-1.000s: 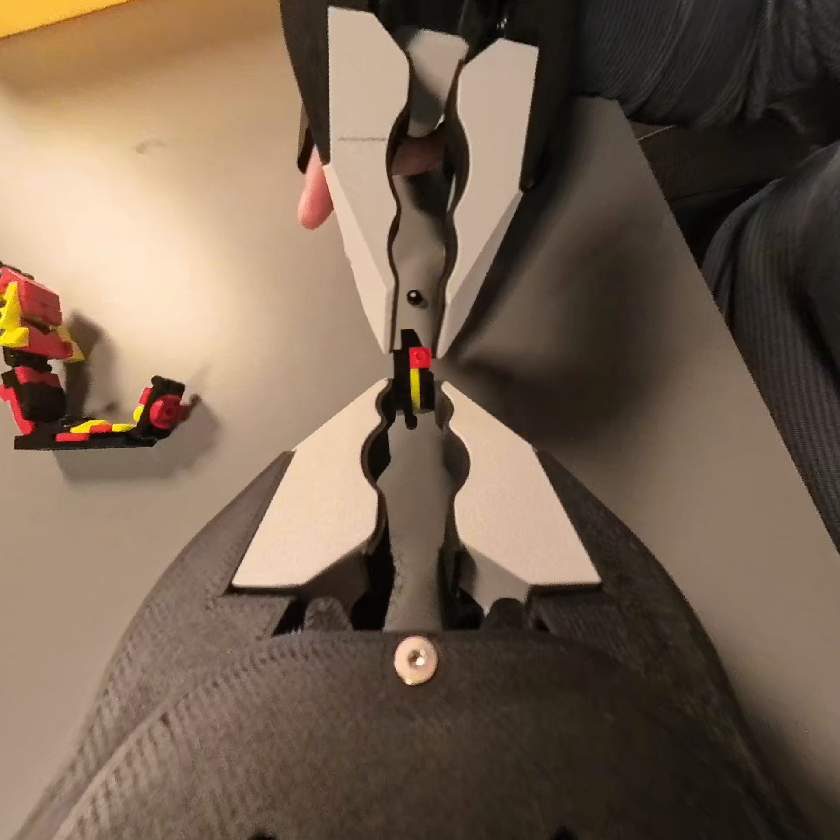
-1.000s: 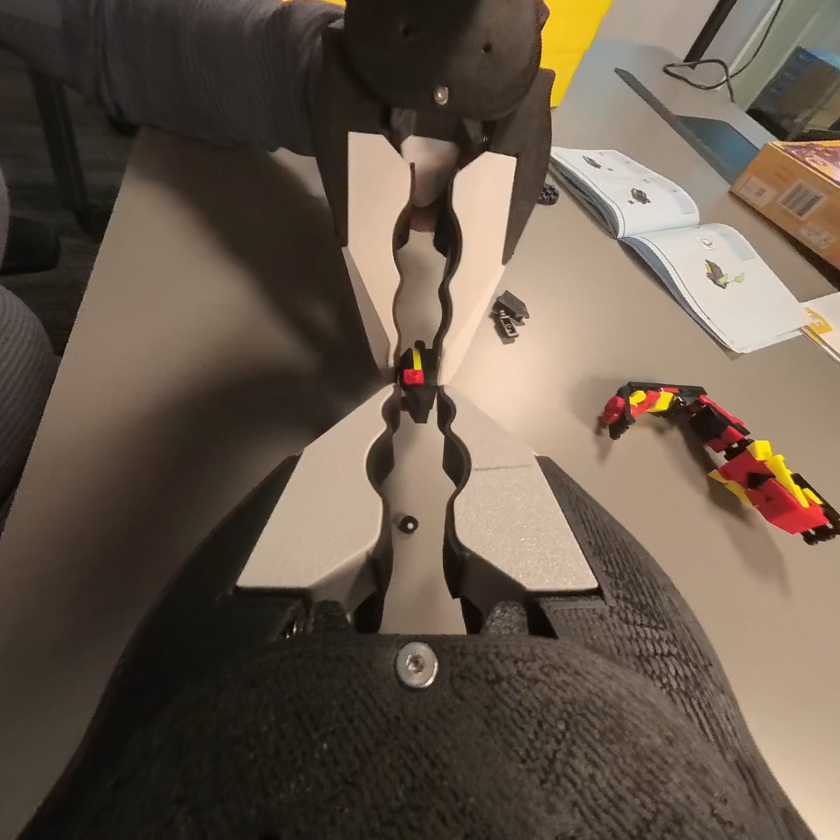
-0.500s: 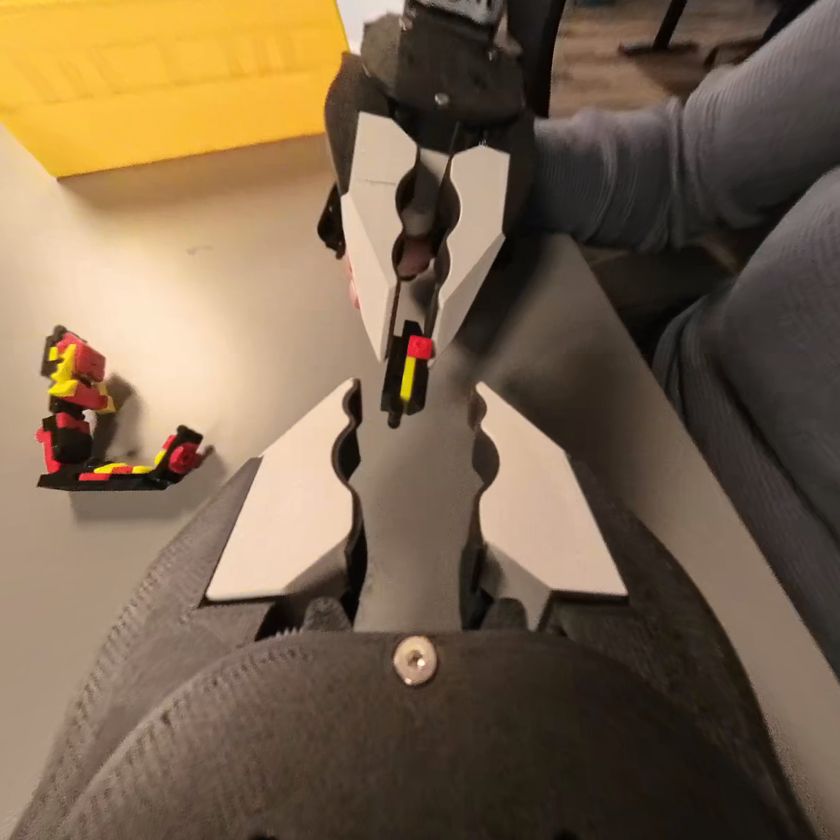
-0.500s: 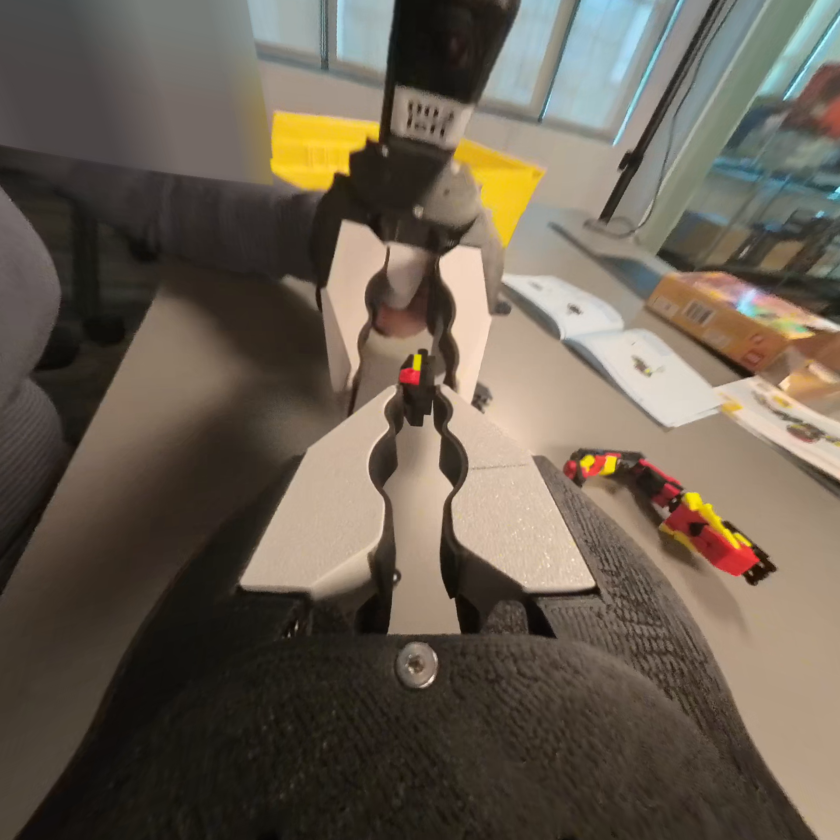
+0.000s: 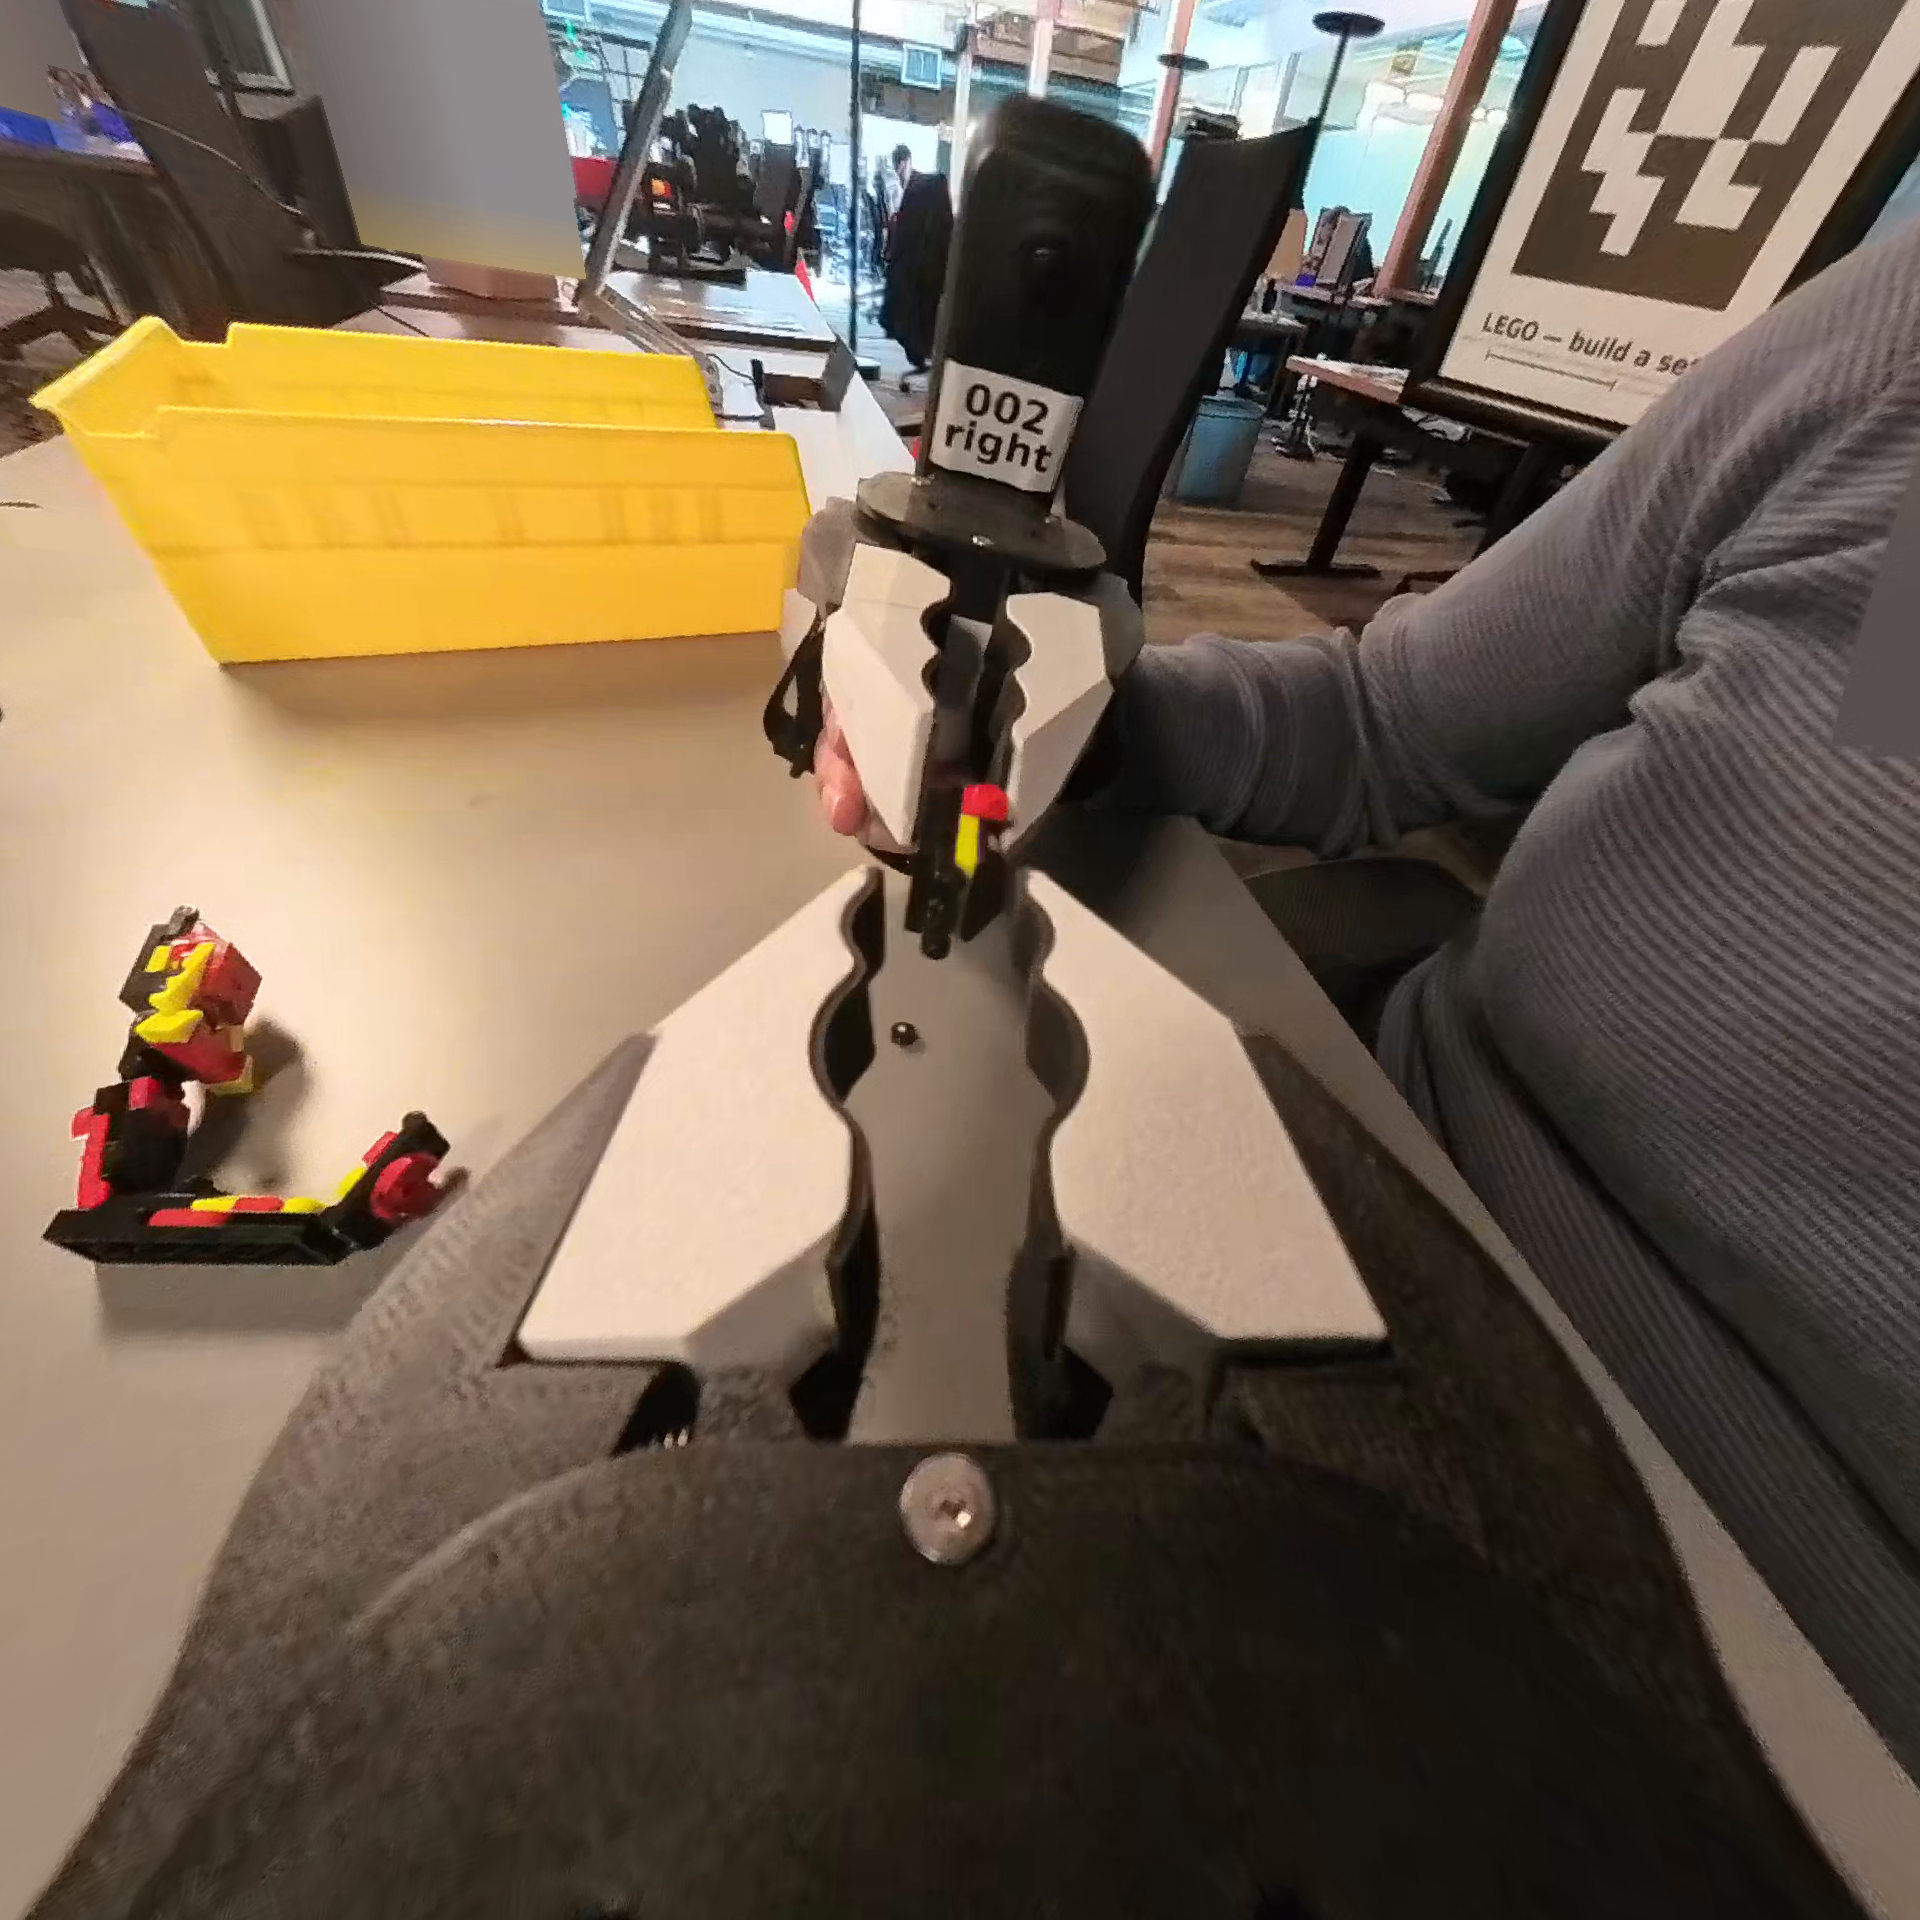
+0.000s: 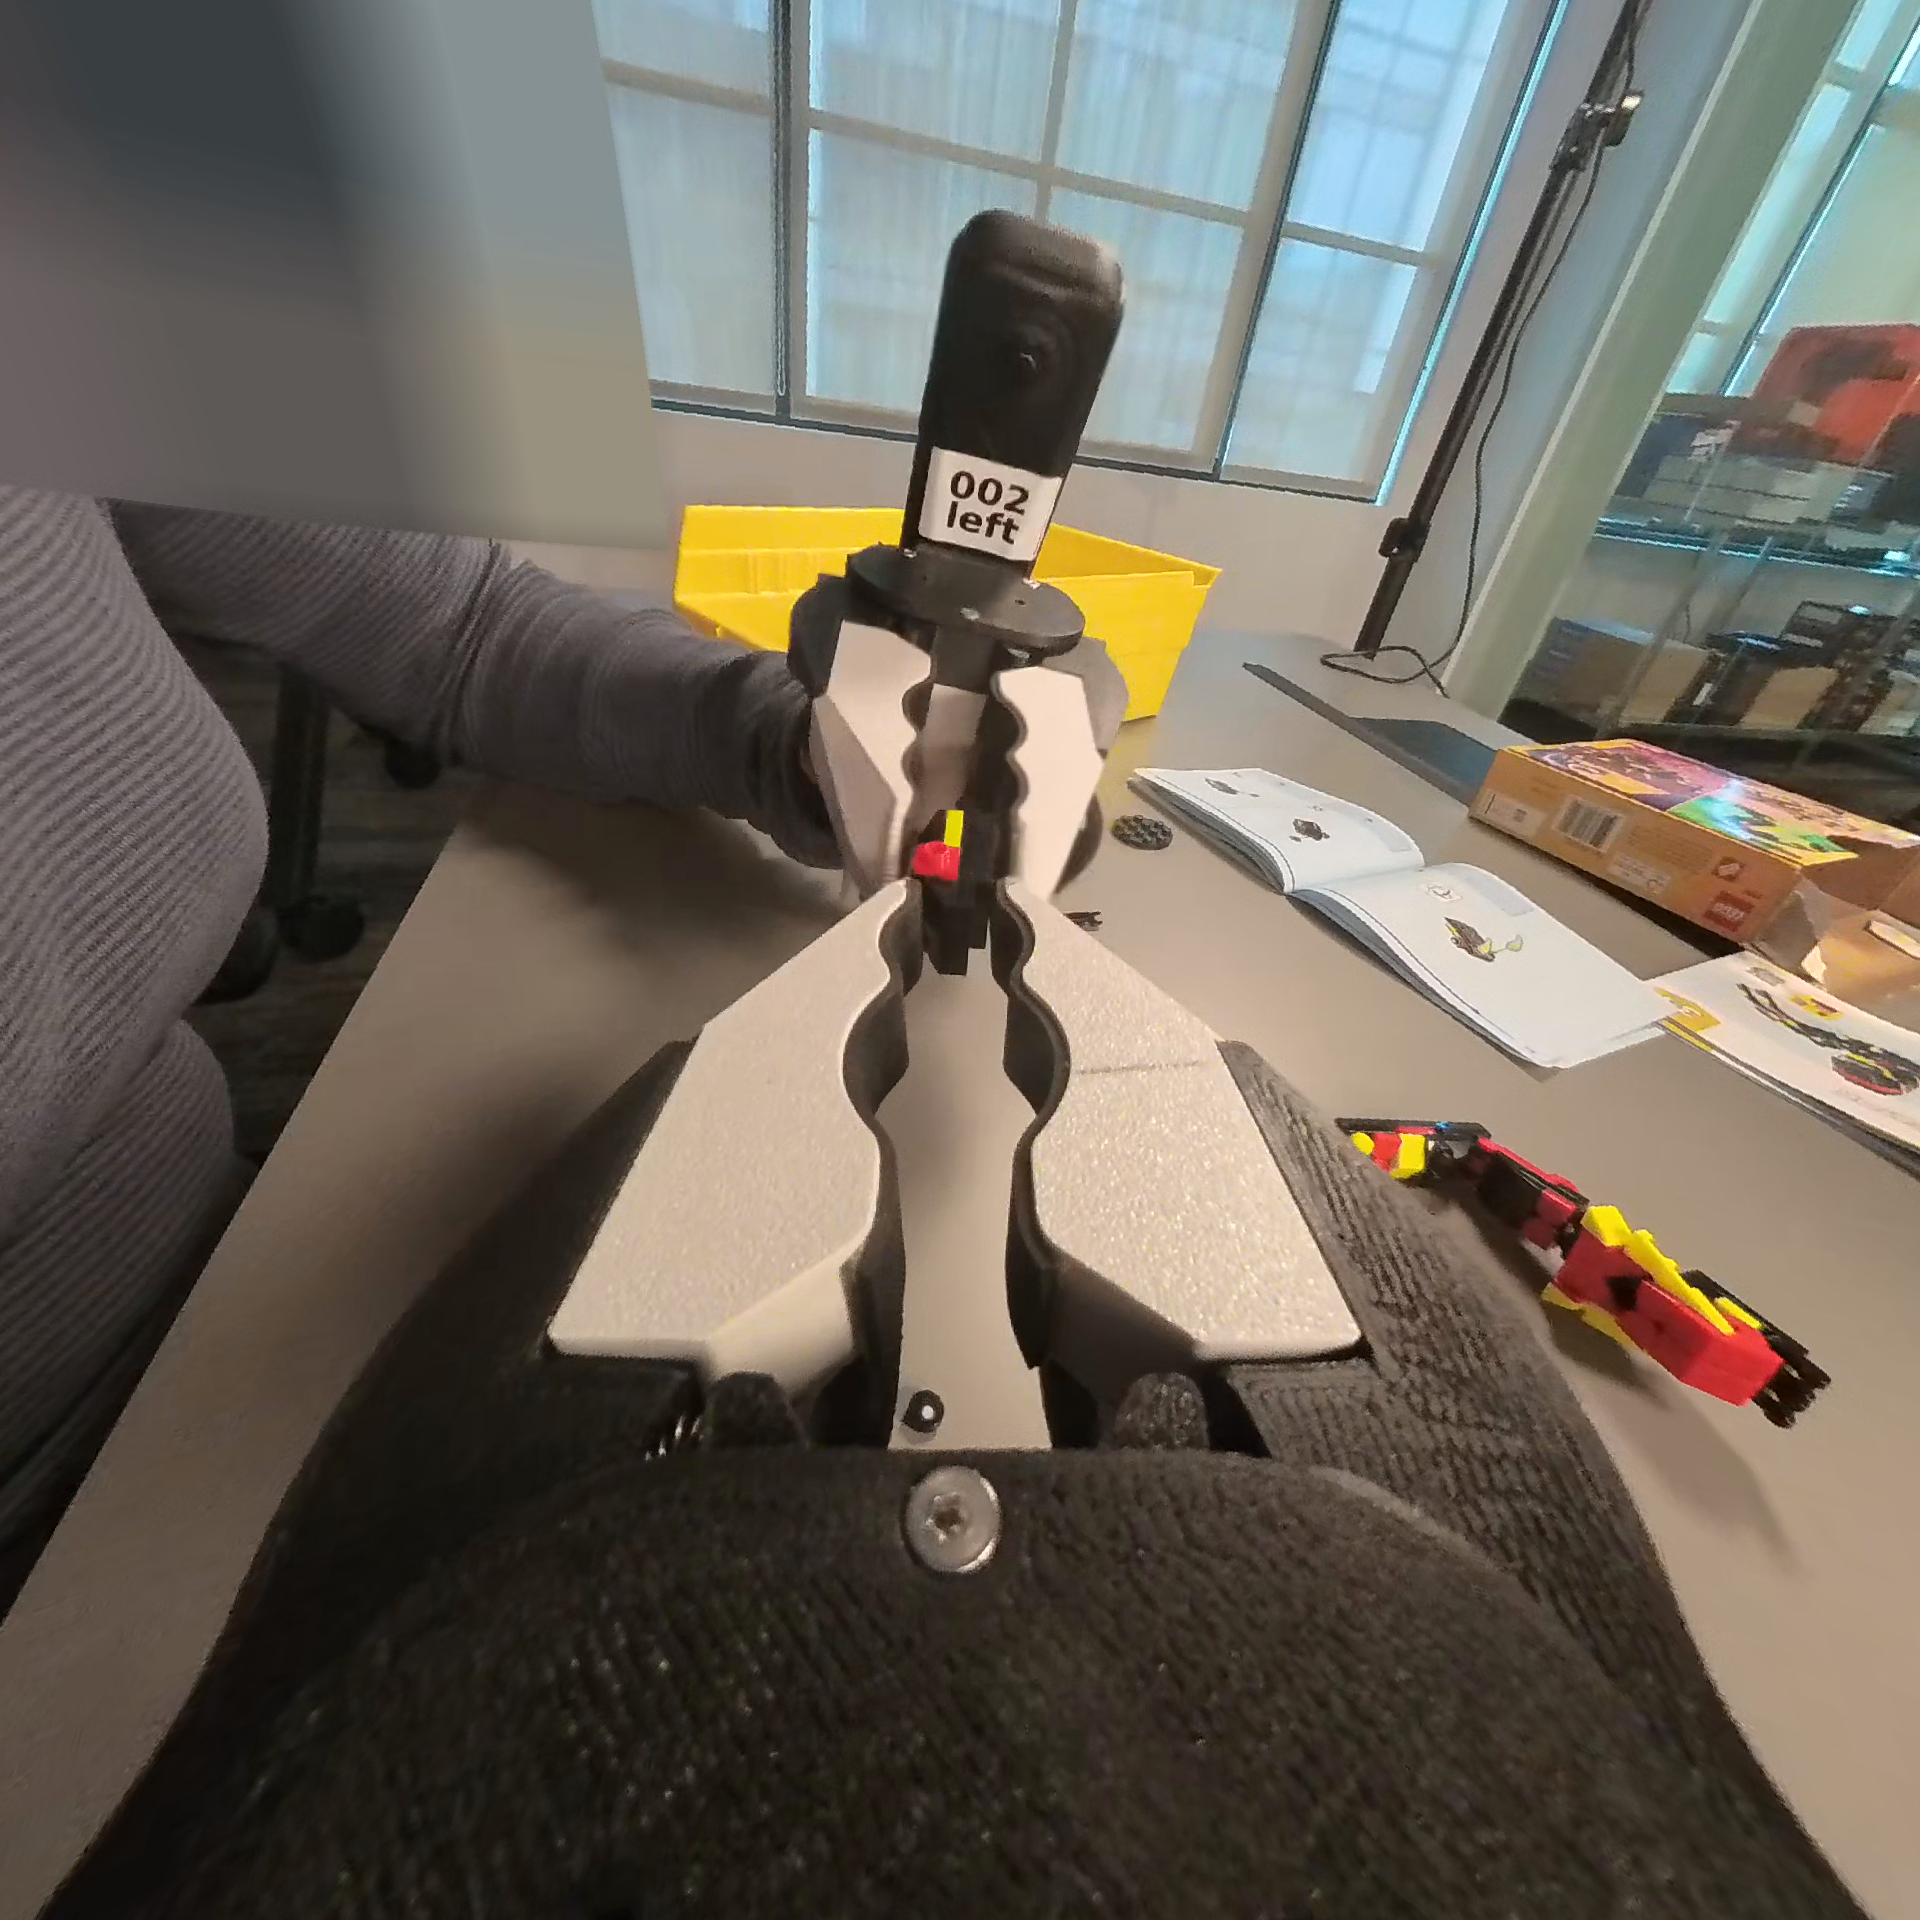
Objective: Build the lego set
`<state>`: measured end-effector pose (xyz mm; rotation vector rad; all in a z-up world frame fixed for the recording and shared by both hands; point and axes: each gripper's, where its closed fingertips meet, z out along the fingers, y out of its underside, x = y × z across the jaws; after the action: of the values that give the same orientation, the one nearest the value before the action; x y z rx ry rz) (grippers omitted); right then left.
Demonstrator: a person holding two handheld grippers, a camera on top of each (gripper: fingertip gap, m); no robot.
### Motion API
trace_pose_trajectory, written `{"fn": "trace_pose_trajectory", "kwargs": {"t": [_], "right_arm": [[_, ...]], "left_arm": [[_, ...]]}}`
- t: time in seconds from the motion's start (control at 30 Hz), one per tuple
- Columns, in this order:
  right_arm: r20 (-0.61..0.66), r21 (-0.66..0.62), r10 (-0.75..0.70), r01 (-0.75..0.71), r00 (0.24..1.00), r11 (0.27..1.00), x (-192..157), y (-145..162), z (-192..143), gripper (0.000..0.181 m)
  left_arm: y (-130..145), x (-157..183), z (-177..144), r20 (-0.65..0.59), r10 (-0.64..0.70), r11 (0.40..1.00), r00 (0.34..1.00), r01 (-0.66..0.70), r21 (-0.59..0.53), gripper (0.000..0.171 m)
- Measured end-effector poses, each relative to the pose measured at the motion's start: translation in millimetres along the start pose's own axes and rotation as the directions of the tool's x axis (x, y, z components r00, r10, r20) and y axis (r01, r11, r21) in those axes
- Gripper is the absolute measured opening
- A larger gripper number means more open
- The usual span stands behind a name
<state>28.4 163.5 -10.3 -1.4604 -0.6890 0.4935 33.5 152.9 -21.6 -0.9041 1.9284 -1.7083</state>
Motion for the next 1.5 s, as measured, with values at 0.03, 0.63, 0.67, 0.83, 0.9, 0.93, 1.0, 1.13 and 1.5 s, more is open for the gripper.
{"fn": "trace_pose_trajectory", "kwargs": {"t": [0.03,0.63,0.67,0.83,0.9,0.93,1.0,1.13,1.5], "right_arm": [[0.001,0.000,0.000,0.000,1.000,1.000,0,0,0,0.011],[-0.186,-0.577,0.084,-0.178,0.979,0.797,-3,103,-46,0.024],[-0.190,-0.594,0.053,-0.157,0.980,0.789,-3,105,-46,0.021],[-0.195,-0.611,0.051,-0.162,0.980,0.775,-5,108,-45,0.015],[-0.196,-0.609,0.067,-0.175,0.978,0.773,-5,108,-44,0.014],[-0.197,-0.609,0.074,-0.181,0.978,0.772,-5,108,-44,0.013],[-0.194,-0.609,0.083,-0.186,0.977,0.771,-6,109,-43,0.011],[-0.200,-0.605,0.107,-0.209,0.974,0.768,-6,109,-41,0.006],[-0.124,-0.352,0.016,-0.059,0.992,0.934,-1,20,-29,0.005]], "left_arm": [[0,1,0,-0.004,0.004,1.000,1.000,-0.004,0.003,0.017],[27,-9,8,0.153,0.073,0.995,0.986,-0.061,-0.083,0.016],[28,-8,8,0.152,0.074,0.995,0.986,-0.062,-0.084,0.016],[29,-3,7,0.136,0.093,0.993,0.986,-0.081,-0.089,0.016],[29,-2,8,0.134,0.101,0.992,0.986,-0.088,-0.094,0.016],[29,-2,8,0.134,0.102,0.991,0.986,-0.089,-0.095,0.016],[30,-2,8,0.134,0.102,0.991,0.986,-0.089,-0.096,0.016],[30,-2,8,0.134,0.098,0.992,0.986,-0.086,-0.097,0.016],[22,4,7,0.089,0.070,0.997,0.994,-0.067,-0.035,0.016]]}}
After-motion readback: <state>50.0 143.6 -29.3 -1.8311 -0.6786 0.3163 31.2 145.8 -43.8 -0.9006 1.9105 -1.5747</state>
